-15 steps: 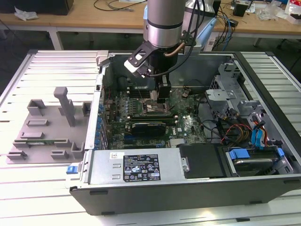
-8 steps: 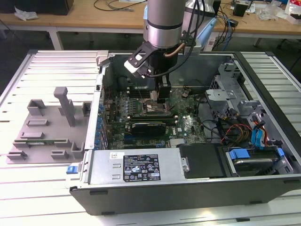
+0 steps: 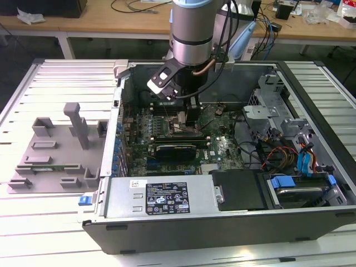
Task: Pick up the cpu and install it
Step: 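Place the cpu into insertion slot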
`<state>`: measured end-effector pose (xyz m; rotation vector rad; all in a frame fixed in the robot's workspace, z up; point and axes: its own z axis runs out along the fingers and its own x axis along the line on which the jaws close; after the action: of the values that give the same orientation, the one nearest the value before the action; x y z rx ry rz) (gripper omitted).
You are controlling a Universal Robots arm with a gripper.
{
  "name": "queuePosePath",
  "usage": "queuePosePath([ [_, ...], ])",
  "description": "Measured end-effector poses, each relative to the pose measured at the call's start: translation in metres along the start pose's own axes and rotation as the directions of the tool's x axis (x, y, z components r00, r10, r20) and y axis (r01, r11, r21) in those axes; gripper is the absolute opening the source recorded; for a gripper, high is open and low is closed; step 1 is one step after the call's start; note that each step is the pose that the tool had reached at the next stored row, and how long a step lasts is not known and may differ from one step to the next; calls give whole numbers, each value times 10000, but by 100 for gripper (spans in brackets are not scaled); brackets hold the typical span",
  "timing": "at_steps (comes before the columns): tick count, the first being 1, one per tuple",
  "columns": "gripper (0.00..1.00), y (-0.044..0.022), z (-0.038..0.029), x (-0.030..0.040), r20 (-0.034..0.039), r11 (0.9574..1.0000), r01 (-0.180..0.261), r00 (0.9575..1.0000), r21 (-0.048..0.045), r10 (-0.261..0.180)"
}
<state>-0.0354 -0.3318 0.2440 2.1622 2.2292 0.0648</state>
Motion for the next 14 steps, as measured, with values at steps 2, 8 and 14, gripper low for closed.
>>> queuePosePath([
  [2,55,0,9,14,-2,10000,-1,10000,-1,1],
  [8,55,-1,18,14,0,10000,0,10000,0,0],
  [14,55,-3,54,14,2,10000,0,10000,0,0],
])
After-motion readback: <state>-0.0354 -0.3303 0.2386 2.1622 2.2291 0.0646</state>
